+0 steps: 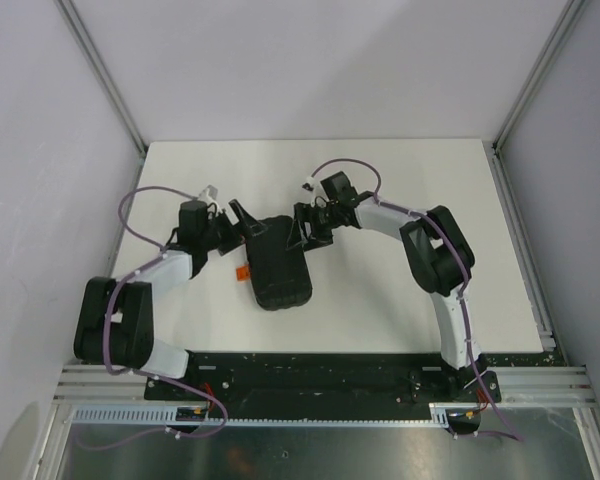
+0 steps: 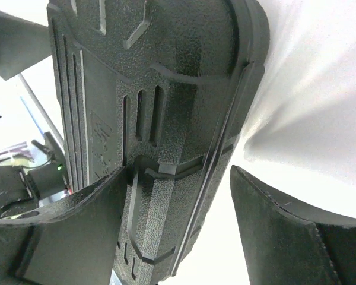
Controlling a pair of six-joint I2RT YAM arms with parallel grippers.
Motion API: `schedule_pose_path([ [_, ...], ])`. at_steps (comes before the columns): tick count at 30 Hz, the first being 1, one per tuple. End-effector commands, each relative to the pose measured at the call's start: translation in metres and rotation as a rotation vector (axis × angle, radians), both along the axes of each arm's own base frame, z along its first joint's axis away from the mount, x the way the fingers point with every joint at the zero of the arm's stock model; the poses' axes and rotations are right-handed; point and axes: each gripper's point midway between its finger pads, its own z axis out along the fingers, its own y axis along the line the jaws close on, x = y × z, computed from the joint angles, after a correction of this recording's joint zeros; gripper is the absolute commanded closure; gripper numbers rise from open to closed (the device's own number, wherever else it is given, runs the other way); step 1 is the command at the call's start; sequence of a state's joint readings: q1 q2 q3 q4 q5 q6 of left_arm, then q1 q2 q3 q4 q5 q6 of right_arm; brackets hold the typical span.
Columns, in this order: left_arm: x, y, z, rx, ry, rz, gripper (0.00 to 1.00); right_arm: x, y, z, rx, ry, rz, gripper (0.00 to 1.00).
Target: Pack the tool kit
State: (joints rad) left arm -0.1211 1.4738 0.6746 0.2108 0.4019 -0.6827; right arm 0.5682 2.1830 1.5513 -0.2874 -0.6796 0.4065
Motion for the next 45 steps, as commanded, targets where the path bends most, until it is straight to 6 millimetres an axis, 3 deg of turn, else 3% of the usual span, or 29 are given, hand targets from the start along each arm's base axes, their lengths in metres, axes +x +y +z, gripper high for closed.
schedule_pose_path([
  [1,-0.006,0.011,0.016,0.081,-0.011,0.043,0.02,0.011,-0.030,-0.043,-0.267,-0.073,-0.132,0.26],
  [7,-0.045,0.028,0.014,0.079,0.009,0.142,0.01,0.009,-0.033,-0.038,-0.321,-0.073,-0.204,0.23],
  [9,-0.067,0.028,0.004,0.057,0.039,0.147,0.00,0.001,-0.029,-0.038,-0.325,-0.063,-0.185,0.23],
  [13,-0.104,0.023,-0.013,-0.005,0.072,0.136,0.01,-0.028,-0.023,-0.043,-0.331,-0.037,-0.125,0.28],
  [18,-0.132,0.017,-0.021,-0.033,0.100,0.096,0.00,-0.075,-0.026,-0.048,-0.335,0.015,-0.048,0.40],
  [23,-0.162,0.000,-0.040,-0.041,0.222,0.009,0.01,-0.098,-0.036,-0.040,-0.299,0.031,0.017,0.45],
  [26,-0.161,-0.013,-0.027,-0.074,0.118,-0.015,0.01,-0.108,-0.043,-0.032,-0.279,0.049,0.058,0.47],
  [30,-0.158,-0.024,-0.017,-0.190,-0.008,-0.016,0.01,-0.119,-0.045,-0.024,-0.224,0.059,0.094,0.39],
  [36,-0.160,-0.059,-0.010,-0.215,0.048,-0.107,0.01,-0.112,-0.036,-0.010,-0.108,0.118,0.081,0.33],
  [40,-0.164,-0.082,-0.024,-0.162,0.150,-0.160,0.01,-0.106,-0.037,-0.009,-0.097,0.130,0.055,0.32],
  [45,-0.167,-0.081,-0.023,-0.127,0.168,-0.117,0.01,-0.103,-0.046,-0.016,-0.158,0.121,0.025,0.32],
])
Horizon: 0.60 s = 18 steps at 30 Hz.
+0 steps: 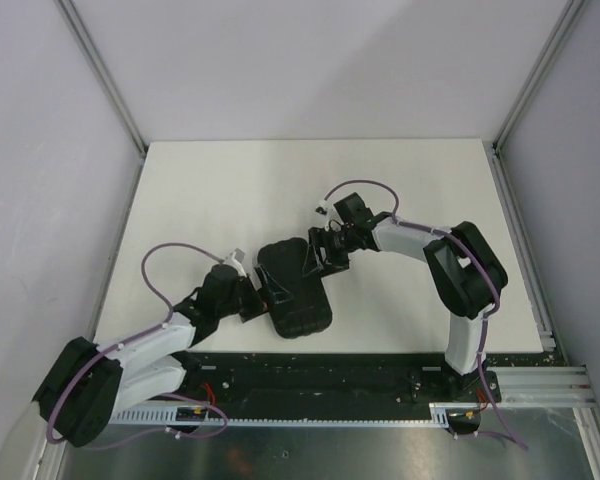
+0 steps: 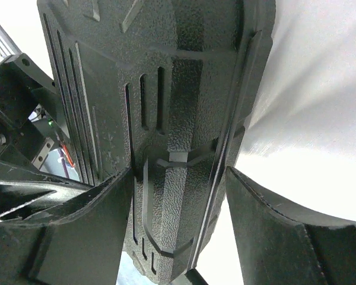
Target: Pack the tool kit
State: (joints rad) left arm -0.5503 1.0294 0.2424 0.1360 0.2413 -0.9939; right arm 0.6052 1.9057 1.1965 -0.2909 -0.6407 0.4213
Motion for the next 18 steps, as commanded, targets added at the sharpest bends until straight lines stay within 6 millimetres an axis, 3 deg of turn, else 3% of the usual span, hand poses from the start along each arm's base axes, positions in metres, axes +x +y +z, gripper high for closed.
schedule_pose_path([
  [1,0.006,-0.012,0.024,-0.047,-0.043,0.024,0.01,-0.023,-0.006,-0.024,-0.092,0.068,0.021,0.32],
  [4,0.018,-0.020,0.036,-0.065,-0.072,0.026,0.03,-0.027,-0.004,-0.031,-0.098,0.092,0.024,0.32],
  [6,0.031,-0.028,0.051,-0.086,-0.110,0.026,0.16,-0.026,-0.003,-0.032,-0.095,0.096,0.019,0.33],
  [10,0.058,-0.039,0.106,-0.135,-0.262,0.037,0.41,-0.019,0.001,-0.028,-0.057,0.110,-0.008,0.41],
  [12,0.068,-0.042,0.137,-0.155,-0.338,0.042,0.48,-0.013,0.003,-0.021,-0.027,0.100,-0.023,0.46],
  [15,0.079,-0.049,0.174,-0.174,-0.415,0.029,0.52,-0.001,0.009,-0.007,0.039,0.092,-0.051,0.50],
  [18,0.087,-0.058,0.195,-0.171,-0.453,-0.004,0.52,0.011,0.013,0.008,0.097,0.075,-0.080,0.51],
])
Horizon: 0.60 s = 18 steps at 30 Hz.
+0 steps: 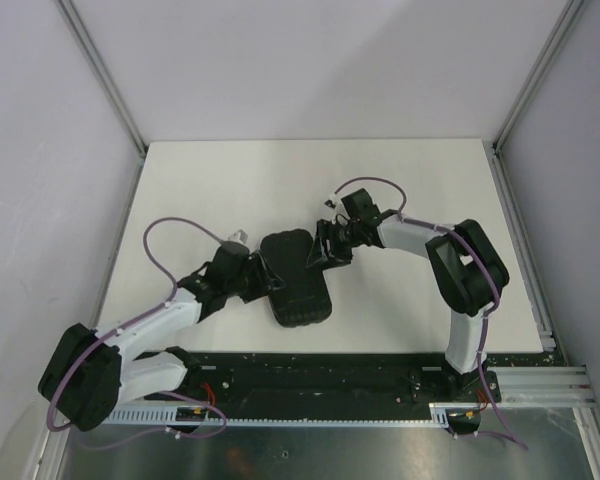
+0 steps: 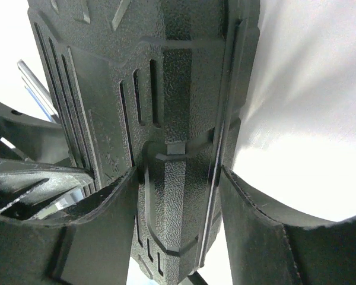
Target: Pack the tool kit
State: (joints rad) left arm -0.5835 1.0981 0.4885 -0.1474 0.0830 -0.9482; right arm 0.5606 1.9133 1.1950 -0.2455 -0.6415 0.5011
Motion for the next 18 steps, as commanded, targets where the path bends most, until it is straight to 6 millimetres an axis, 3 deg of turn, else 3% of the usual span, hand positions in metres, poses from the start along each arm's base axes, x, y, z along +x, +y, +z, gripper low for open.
schedule_pose_path([
  [1,0.062,-0.063,0.173,-0.310,-0.465,-0.107,0.52,-0.005,0.019,0.008,0.089,0.040,0.004,0.50],
  [7,0.064,-0.060,0.156,-0.253,-0.420,-0.101,0.47,0.022,0.000,0.013,0.099,0.028,-0.086,0.48],
  [12,0.068,-0.068,0.175,-0.271,-0.447,-0.131,0.48,0.028,0.006,0.025,0.183,0.038,-0.086,0.47],
  [18,0.072,-0.077,0.174,-0.269,-0.429,-0.158,0.52,0.027,0.005,0.023,0.187,0.062,-0.089,0.46],
])
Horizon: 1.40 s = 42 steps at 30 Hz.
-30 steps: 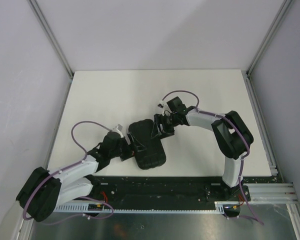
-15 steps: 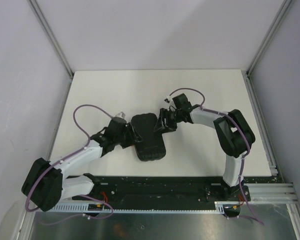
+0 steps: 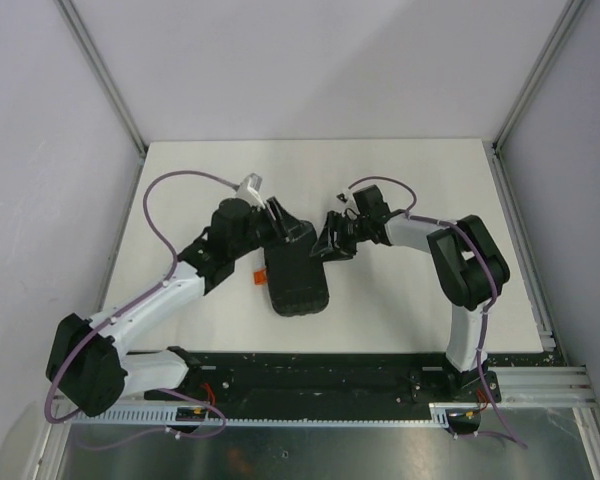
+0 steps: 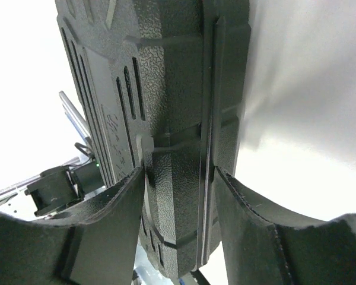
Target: Pack the tool kit
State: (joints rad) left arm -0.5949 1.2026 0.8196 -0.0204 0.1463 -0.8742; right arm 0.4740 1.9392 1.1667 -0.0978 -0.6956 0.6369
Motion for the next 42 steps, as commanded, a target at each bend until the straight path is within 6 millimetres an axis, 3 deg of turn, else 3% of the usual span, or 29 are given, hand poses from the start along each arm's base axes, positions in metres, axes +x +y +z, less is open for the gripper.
schedule_pose_path([
  [1,0.004,-0.013,0.040,-0.078,-0.115,-0.048,0.48,-0.007,0.014,0.016,0.076,0.008,0.044,0.45],
  [6,0.000,0.015,0.018,0.004,-0.090,0.059,0.18,-0.001,-0.002,0.003,-0.029,-0.039,0.018,0.37],
  [10,-0.012,0.040,-0.012,0.083,-0.015,0.121,0.02,0.002,-0.015,-0.003,-0.133,-0.102,0.009,0.27],
  [15,-0.026,0.076,-0.054,0.123,0.113,0.199,0.01,-0.006,-0.010,-0.011,-0.178,-0.124,0.046,0.24],
  [20,-0.027,0.110,-0.072,0.176,0.184,0.261,0.01,-0.014,0.007,-0.020,-0.196,-0.112,0.092,0.23],
  [25,-0.020,0.132,-0.091,0.233,0.270,0.285,0.01,-0.020,0.026,-0.026,-0.158,-0.081,0.126,0.23],
  [28,-0.001,0.145,-0.094,0.226,0.261,0.310,0.00,-0.022,0.042,-0.031,-0.135,-0.060,0.151,0.24],
  [32,0.043,0.158,-0.094,0.258,0.184,0.302,0.00,-0.015,0.055,-0.040,-0.112,-0.044,0.155,0.24],
  [36,0.078,0.151,-0.106,0.192,0.150,0.203,0.01,-0.005,0.060,-0.040,-0.106,-0.065,0.149,0.24],
  [42,0.074,0.142,-0.151,0.171,0.214,0.121,0.01,0.007,0.065,-0.039,-0.100,-0.098,0.146,0.23],
])
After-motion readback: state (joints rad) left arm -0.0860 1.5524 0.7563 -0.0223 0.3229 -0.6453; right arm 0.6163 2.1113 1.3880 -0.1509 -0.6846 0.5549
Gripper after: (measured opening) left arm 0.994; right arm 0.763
